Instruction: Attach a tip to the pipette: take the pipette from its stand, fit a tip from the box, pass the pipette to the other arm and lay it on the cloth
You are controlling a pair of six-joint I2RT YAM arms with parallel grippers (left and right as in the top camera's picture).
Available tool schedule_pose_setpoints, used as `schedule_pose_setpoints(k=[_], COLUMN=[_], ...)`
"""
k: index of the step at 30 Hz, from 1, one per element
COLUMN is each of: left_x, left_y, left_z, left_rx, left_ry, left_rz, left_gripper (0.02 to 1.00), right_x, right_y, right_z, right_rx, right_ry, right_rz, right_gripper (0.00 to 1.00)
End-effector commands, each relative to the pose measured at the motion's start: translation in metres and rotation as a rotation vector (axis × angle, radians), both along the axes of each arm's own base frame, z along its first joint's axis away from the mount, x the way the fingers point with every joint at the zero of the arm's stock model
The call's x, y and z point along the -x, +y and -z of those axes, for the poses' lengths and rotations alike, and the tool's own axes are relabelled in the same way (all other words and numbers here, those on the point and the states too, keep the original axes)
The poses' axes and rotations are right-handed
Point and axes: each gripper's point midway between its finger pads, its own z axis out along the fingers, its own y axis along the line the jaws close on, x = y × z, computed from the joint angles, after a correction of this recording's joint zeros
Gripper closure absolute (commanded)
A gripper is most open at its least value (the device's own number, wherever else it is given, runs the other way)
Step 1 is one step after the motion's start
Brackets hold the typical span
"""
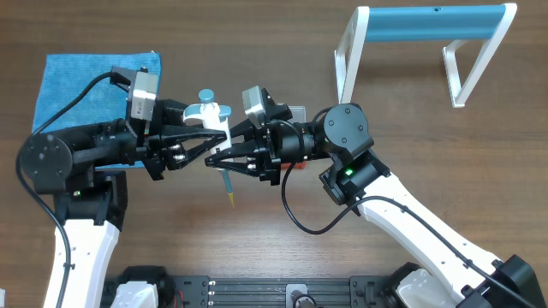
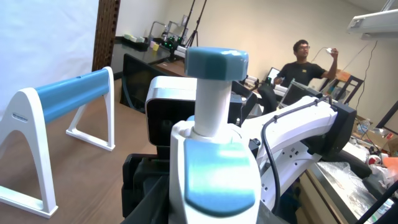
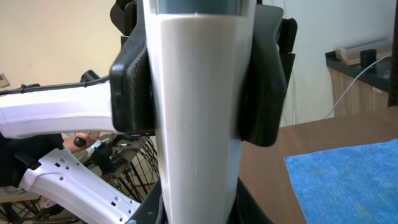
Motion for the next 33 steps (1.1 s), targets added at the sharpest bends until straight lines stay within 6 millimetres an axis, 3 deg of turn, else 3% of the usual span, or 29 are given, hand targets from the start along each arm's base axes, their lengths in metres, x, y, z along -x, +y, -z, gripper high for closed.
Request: schedule_pose_setpoints(k=[1,3,4,5,10,12,17,23,27,29,30,31,33], left_x=[0.009,0.009,0.008,0.007,-0.017,-0.039,-0.088,-0.118,-0.143,-0.161,-0.171,-0.178,-0.175], left_y=[-0.003,-0.003,-0.003,-0.003,-0.002,0.006,0.053,0.114,0.149,0.161,0.171,0.183,0.196], left_z=[-0.007,-0.007,-0.006,-0.005,0.013,0.028,0.057,0.077,0.094,0.118,0.141,0.172,0.211], left_rx=[-0.005,-0.005,-0.005,-0.007,-0.011,-0.009,0.010,0.048,0.090,0.098,0.088,0.048,-0.044], left_ry=[0.014,0.014,0.015,0.013,0.084,0.141,0.236,0.310,0.360,0.417,0.491,0.585,0.692], left_rz=[0.030,0.030,0.030,0.031,0.038,0.011,-0.138,-0.314,-0.456,-0.555,-0.647,-0.759,-0.880], left_gripper=[0.991,0.989,0.989,0.989,0.991,0.991,0.991,0.991,0.991,0.991,0.993,0.993,0.993], right_x=[-0.014,-0.015,-0.015,-0.015,-0.024,-0.033,-0.056,-0.121,-0.177,-0.194,-0.200,-0.206,-0.211], right_y=[0.003,0.004,0.004,0.004,-0.008,-0.027,-0.073,-0.134,-0.170,-0.191,-0.201,-0.207,-0.215], right_z=[0.005,0.007,0.007,0.007,0.008,0.010,0.021,0.042,0.100,0.131,0.141,0.145,0.145], right_rx=[0.005,0.008,0.008,0.008,0.023,0.045,0.102,0.107,0.249,0.368,0.419,0.450,0.496], right_ry=[0.008,0.012,0.012,0.013,0.058,0.114,0.236,0.334,0.387,0.418,0.414,0.387,0.327], right_rz=[0.046,0.046,0.046,0.045,0.041,0.027,0.035,0.327,0.744,0.943,1.034,1.100,1.189], right_gripper=[0.698,0.518,0.286,0.218,0.211,0.209,0.209,0.207,0.207,0.205,0.207,0.205,0.205])
